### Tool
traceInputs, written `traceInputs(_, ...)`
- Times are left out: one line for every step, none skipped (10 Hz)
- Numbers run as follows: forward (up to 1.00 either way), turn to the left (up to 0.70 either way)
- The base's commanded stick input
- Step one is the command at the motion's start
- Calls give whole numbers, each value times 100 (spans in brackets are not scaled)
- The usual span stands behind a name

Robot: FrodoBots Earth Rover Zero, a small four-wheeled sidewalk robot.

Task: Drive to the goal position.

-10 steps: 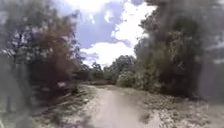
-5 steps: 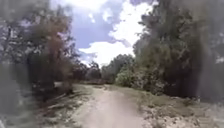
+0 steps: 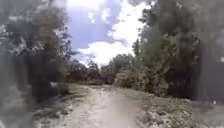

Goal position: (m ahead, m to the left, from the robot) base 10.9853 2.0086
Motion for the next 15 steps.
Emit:
traceInputs(85,0)
traceInputs(85,0)
traceInputs(85,0)
traceInputs(85,0)
traceInputs(85,0)
traceInputs(85,0)
traceInputs(85,0)
traceInputs(85,0)
traceInputs(85,0)
traceInputs(85,0)
traceInputs(85,0)
traceInputs(85,0)
traceInputs(85,0)
traceInputs(85,0)
traceInputs(85,0)
